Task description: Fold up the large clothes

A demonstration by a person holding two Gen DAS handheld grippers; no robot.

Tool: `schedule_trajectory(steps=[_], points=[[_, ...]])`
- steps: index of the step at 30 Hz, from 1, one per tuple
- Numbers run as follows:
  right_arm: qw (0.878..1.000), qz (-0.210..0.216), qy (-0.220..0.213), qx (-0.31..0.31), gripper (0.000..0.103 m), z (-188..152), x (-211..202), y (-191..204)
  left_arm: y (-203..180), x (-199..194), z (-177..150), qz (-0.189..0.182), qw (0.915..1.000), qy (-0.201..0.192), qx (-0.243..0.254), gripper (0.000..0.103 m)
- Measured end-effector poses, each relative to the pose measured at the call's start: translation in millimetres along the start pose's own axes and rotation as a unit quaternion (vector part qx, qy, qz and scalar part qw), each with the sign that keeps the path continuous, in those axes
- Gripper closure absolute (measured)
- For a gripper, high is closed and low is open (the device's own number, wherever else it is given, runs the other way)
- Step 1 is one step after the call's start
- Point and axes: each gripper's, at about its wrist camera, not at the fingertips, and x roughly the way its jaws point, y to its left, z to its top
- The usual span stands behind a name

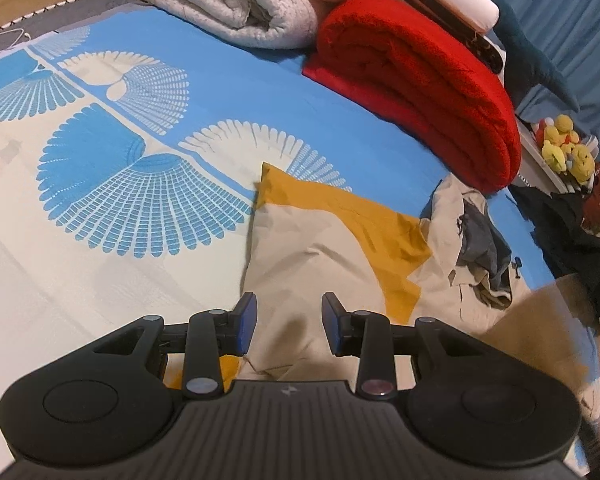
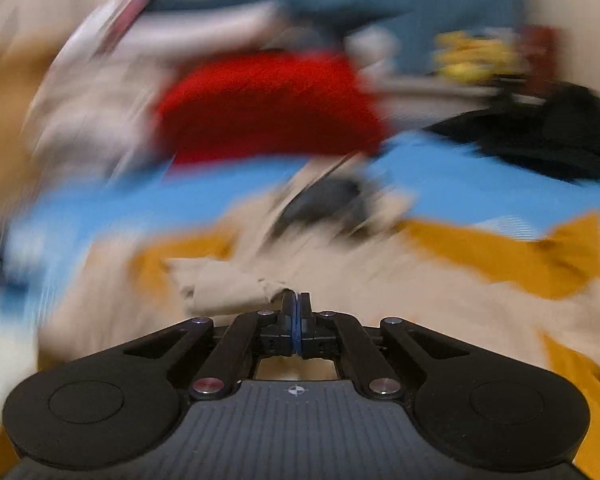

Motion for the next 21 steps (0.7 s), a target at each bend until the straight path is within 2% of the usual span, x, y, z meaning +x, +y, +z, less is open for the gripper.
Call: schedule_trajectory(steps=[2,4,6,8,11,15,16,18,21], points=[[0.994,-0.042,-0.034,0.1,0.103,9.2,-11.4,-37.5,-1.8,2.4,-2.4,0.002,1.0,0.004,0.007,0.064],[0.979,-0.095,-0.034,0.174,0.103,8.7,-14.4,-69.0,-3.7,5.6,-4.8,0.005,0.9999,0.009,0.013,0.064],[0.963,-0.142,-0.011,0.228,0.103,2.5,-10.2,-94.6,-4.4,9.3,-7.2,0.008,0.9997,0.016,0.018,0.064],[0.942,-0.162,0.045,0.292,0.098,-9.0,1.8,-121.9,-6.0,14.0,-10.2,0.013,0.9993,0.025,0.023,0.064],[0.908,-0.151,0.095,0.378,0.098,-27.9,14.4,-150.8,-9.1,22.1,-15.4,0.015,0.9984,0.041,0.035,0.064],[0.888,-0.129,0.118,0.425,0.072,-37.0,27.6,-164.0,-10.5,31.2,-20.4,0.009,0.9976,0.062,0.031,0.064],[0.882,-0.128,0.122,0.437,0.072,-39.7,30.1,-166.6,-10.9,33.2,-21.5,0.009,0.9974,0.065,0.03,0.064],[0.877,-0.124,0.122,0.448,0.072,-43.3,32.6,-169.2,-12.2,35.6,-23.1,0.011,0.9971,0.068,0.033,0.064],[0.877,-0.117,0.116,0.451,0.072,-41.7,34.4,-175.7,-15.1,38.7,-25.4,0.01,0.9966,0.074,0.035,0.064]])
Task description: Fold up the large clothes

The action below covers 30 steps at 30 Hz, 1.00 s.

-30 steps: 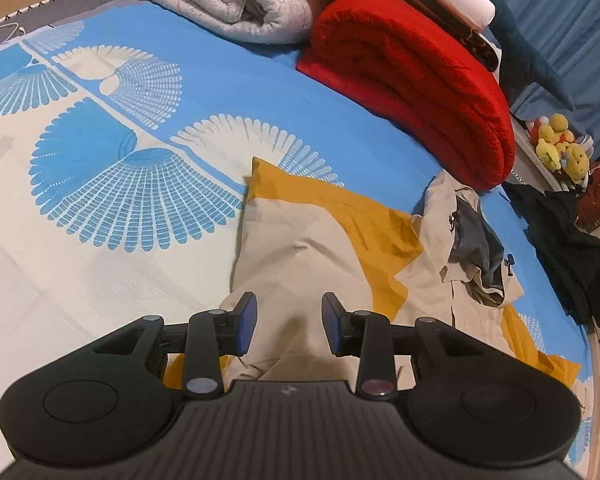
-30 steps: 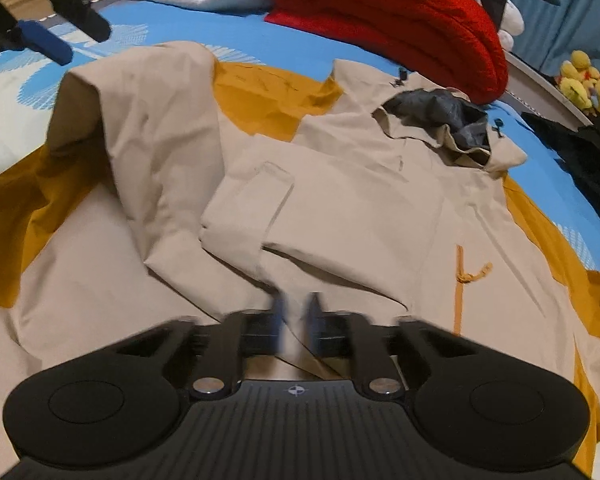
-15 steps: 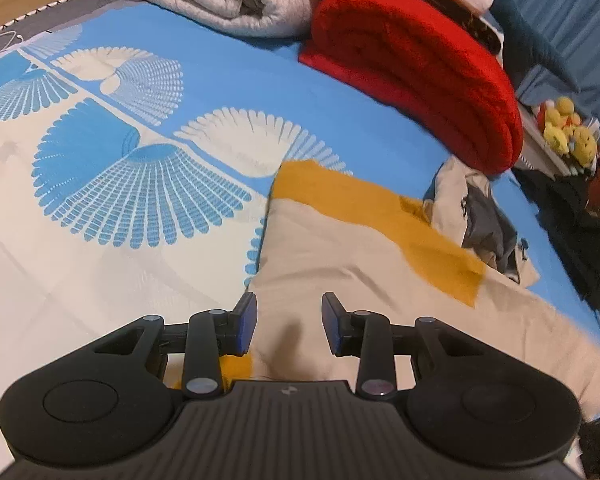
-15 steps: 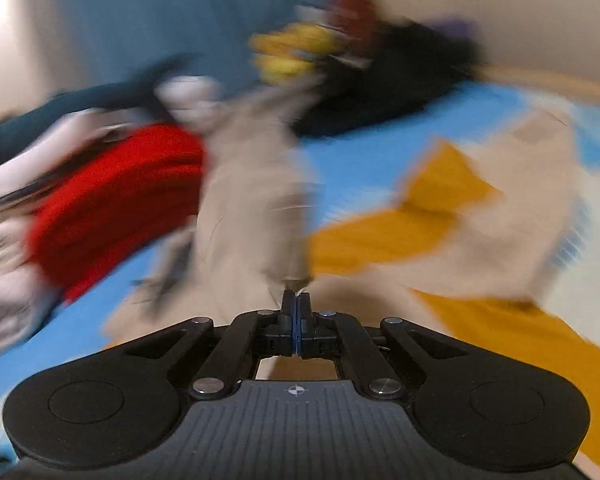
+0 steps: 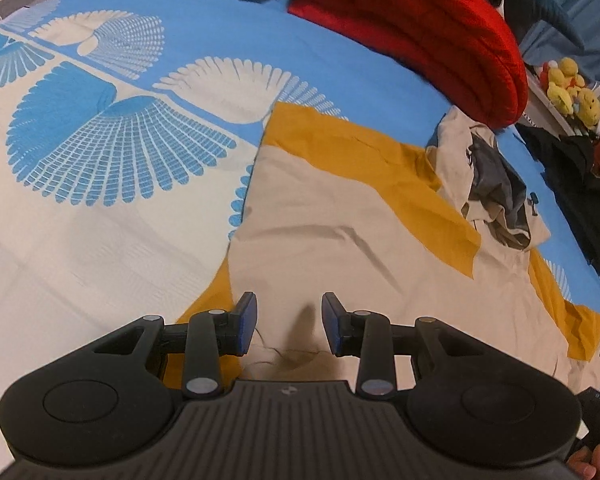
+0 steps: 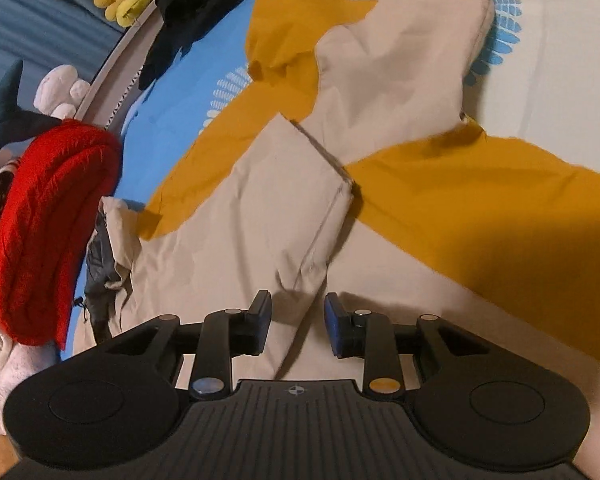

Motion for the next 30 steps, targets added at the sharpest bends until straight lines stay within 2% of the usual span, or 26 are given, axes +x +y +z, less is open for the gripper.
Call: schedule_trajectory(steps=[2,3,5,9,11,13,15,16,18,21,25,26,27,28,30], points=[[1.0,0.007,-0.007,-0.006,0.085,4.5,-1.8,-1.5,-2.4,1.6,-1.3,-0.001,1.0,0.003,0.006,0.064],[1.0,0.018,-0.009,-0.009,0.102,7.2,-2.2,-2.5,-3.8,2.4,-2.1,0.0,0.9999,0.005,0.009,0.064],[0.999,0.038,-0.018,-0.022,0.103,10.1,-5.8,0.3,-5.7,4.1,-3.8,0.0,0.9998,0.009,0.016,0.064],[0.992,0.049,-0.097,-0.058,0.103,9.0,-36.6,18.2,-8.2,7.0,-6.8,0.002,0.9996,0.014,0.025,0.064],[0.989,0.052,-0.121,-0.07,0.103,10.6,-48.5,25.4,-9.1,8.9,-8.5,0.003,0.9994,0.018,0.03,0.064],[0.992,0.021,-0.109,-0.063,0.099,15.1,-45.0,23.4,-10.2,10.6,-9.8,0.004,0.9992,0.021,0.034,0.064],[0.997,0.018,-0.064,-0.031,0.097,19.9,-27.9,10.7,-10.7,11.2,-10.5,0.005,0.9991,0.022,0.037,0.064],[0.999,0.016,-0.037,-0.012,0.086,21.0,-18.1,4.4,-11.0,11.4,-10.6,0.005,0.9991,0.022,0.037,0.064],[1.0,0.011,-0.006,0.006,0.071,19.9,-3.8,-3.0,-10.9,11.8,-10.3,0.005,0.9991,0.023,0.036,0.064],[1.0,0.001,0.01,-0.004,0.07,17.0,7.5,-2.7,-11.8,12.4,-10.2,0.006,0.999,0.024,0.037,0.063],[0.999,0.015,0.031,-0.002,0.069,17.8,19.2,-1.2,-12.0,13.5,-9.8,0.006,0.9989,0.025,0.039,0.063],[0.999,0.017,0.031,-0.007,0.07,18.2,19.3,1.4,-11.9,13.9,-9.7,0.006,0.9989,0.026,0.04,0.063],[0.999,0.02,0.031,-0.014,0.089,14.8,13.8,0.3,-11.9,14.5,-9.8,0.005,0.9988,0.027,0.04,0.063],[0.999,0.027,0.024,-0.02,0.099,14.9,9.7,2.8,-11.7,15.0,-9.9,0.004,0.9988,0.028,0.041,0.063],[0.999,0.032,-0.006,-0.028,0.101,13.6,-6.1,8.2,-12.9,15.5,-10.7,0.002,0.9986,0.03,0.044,0.063]])
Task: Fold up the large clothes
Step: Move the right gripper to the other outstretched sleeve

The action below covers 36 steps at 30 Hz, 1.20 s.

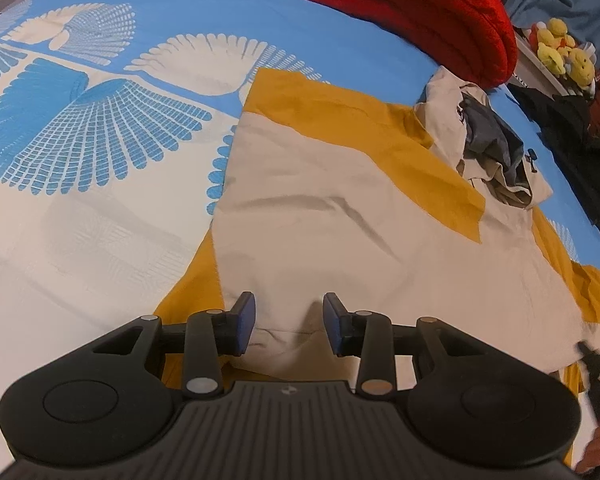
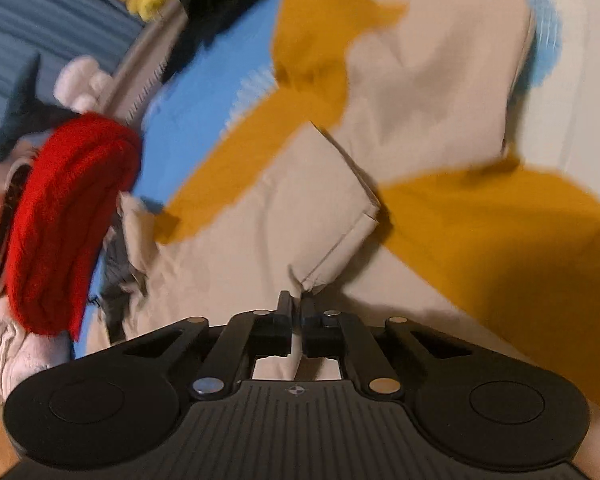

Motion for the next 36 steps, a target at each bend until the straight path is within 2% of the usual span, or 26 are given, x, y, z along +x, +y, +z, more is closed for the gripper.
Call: schedule_trajectory(steps=[2,4,6,8,9,10,12,14,16,17,19,22,27,30,32,34,36], points=[[0.999,0.008,-0.04,-0.026,0.101,-1.3,-19.8,15.8,-2.6,1.1,-1.1,0.002,1.0,0.002,0.009,0.063],[0.997,0.004,-0.057,-0.042,0.1,-1.6,-27.8,23.6,-4.7,4.3,-3.1,0.011,0.9997,0.007,0.022,0.063],[0.997,-0.038,-0.048,-0.045,0.095,-0.8,-20.7,21.4,-5.2,8.5,-5.7,0.023,0.999,0.015,0.034,0.063],[0.992,-0.11,-0.041,-0.038,0.093,0.0,-13.3,11.8,-4.4,12.7,-8.1,0.037,0.9982,0.023,0.042,0.063],[0.988,-0.14,-0.05,-0.031,0.09,-0.2,-14.5,9.4,-3.5,13.3,-8.6,0.041,0.998,0.024,0.042,0.063],[0.986,-0.151,-0.068,-0.025,0.09,0.1,-19.2,7.0,-2.6,12.7,-8.2,0.045,0.9979,0.023,0.041,0.063],[0.986,-0.122,-0.103,-0.044,0.09,3.0,-30.5,14.0,-1.5,8.4,-6.9,0.046,0.9985,0.011,0.029,0.064],[0.988,-0.056,-0.116,-0.087,0.086,5.0,-33.8,28.2,-4.6,5.8,-6.7,0.047,0.9984,0.005,0.032,0.064],[0.991,0.0,-0.077,-0.11,0.068,5.2,-23.7,36.0,-5.4,12.6,-9.6,0.052,0.9979,0.015,0.036,0.064],[0.993,0.013,-0.048,-0.109,0.067,4.5,-15.6,35.4,-4.7,16.7,-11.5,0.055,0.9976,0.022,0.037,0.064],[0.995,0.003,0.0,-0.098,0.067,2.4,-0.7,28.0,-3.8,20.2,-12.5,0.058,0.9972,0.025,0.041,0.064],[0.993,-0.058,0.05,-0.091,0.071,-1.7,19.1,13.2,-6.2,14.0,-10.7,0.06,0.9973,0.017,0.039,0.064],[0.993,-0.043,0.024,-0.106,0.069,-0.6,4.1,25.7,-15.3,4.8,-9.5,0.041,0.9982,0.0,0.043,0.063],[0.993,-0.038,0.016,-0.114,0.067,3.8,4.7,28.7,-12.4,15.7,-13.4,0.042,0.998,0.023,0.041,0.062],[0.992,-0.06,0.031,-0.109,0.068,5.0,9.5,22.1,-7.9,21.0,-15.2,0.042,0.9981,0.03,0.033,0.062],[0.991,-0.082,0.041,-0.096,0.067,6.9,12.3,15.6,-10.5,14.6,-13.7,0.043,0.9983,0.02,0.034,0.062],[0.992,-0.08,0.036,-0.087,0.067,8.5,10.2,12.3,-15.9,6.7,-12.3,0.039,0.9984,0.007,0.041,0.062]])
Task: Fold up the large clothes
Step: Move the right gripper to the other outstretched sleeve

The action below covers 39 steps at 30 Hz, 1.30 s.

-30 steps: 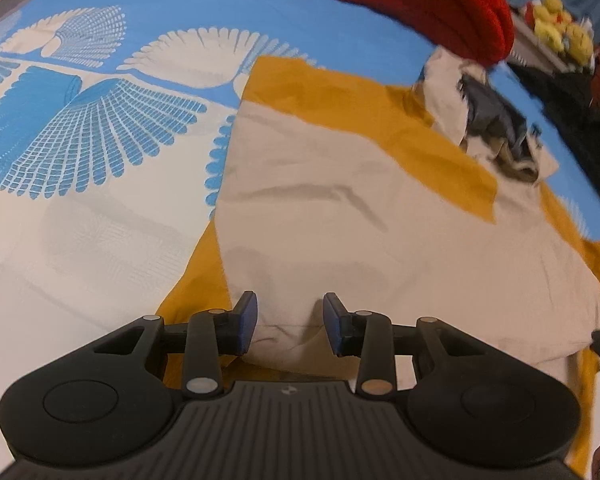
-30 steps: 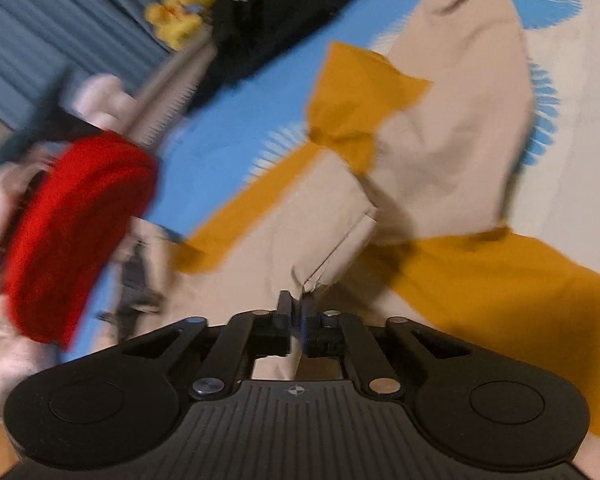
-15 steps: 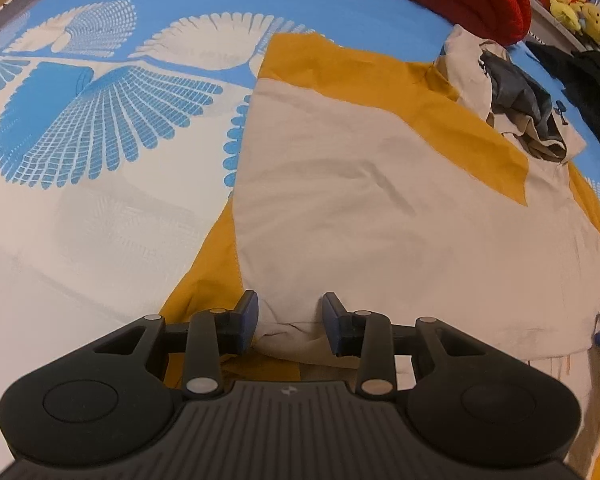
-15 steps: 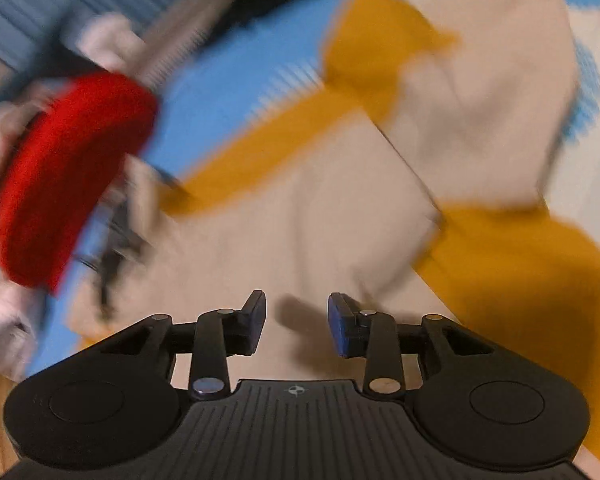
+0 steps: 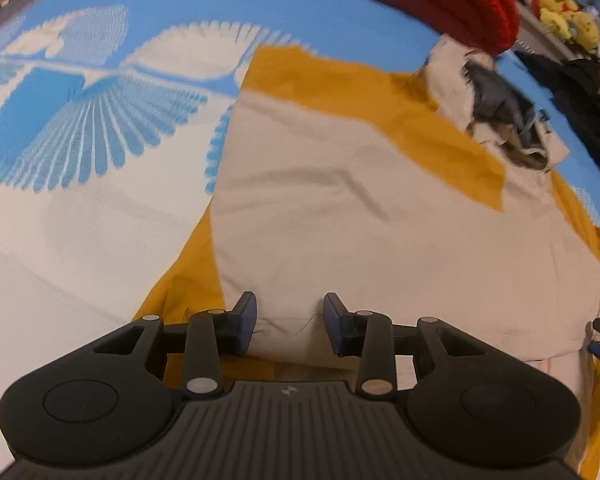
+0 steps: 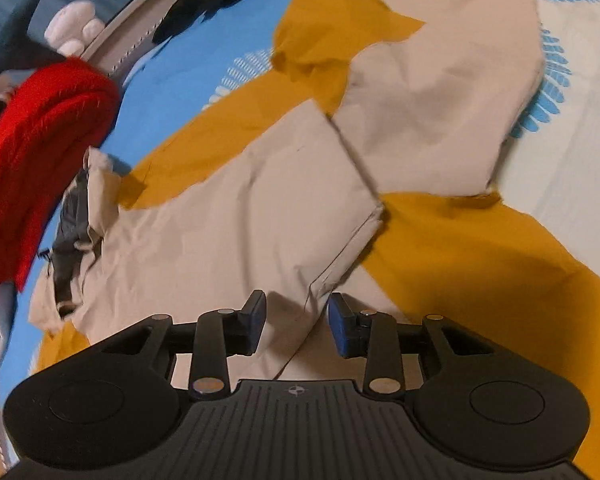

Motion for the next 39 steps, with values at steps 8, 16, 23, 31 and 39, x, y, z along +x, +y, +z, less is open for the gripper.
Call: schedule_trajectory(steps=[8,16,23,31,39], points=[[0.998,0.013,-0.059,-0.02,0.067,13.4,-28.8,-1.4,-11.1,-6.6,-2.3,-0.014,0.9998,-0.006,0.01,0.062],[0.99,0.01,-0.127,-0.061,0.067,31.7,-58.5,-7.0,-24.6,-14.0,-5.9,-0.019,0.999,-0.017,0.036,0.06],[0.987,0.011,-0.14,-0.077,0.067,37.1,-72.9,-13.5,-29.5,-17.5,-9.2,-0.022,0.9987,-0.02,0.042,0.06],[0.984,0.012,-0.158,-0.077,0.067,46.5,-88.2,-23.3,-37.0,-16.3,-12.1,-0.026,0.9982,-0.02,0.051,0.06],[0.979,0.013,-0.191,-0.063,0.09,69.9,-102.7,-47.9,-40.6,-15.3,-13.0,-0.032,0.9979,-0.018,0.053,0.06]])
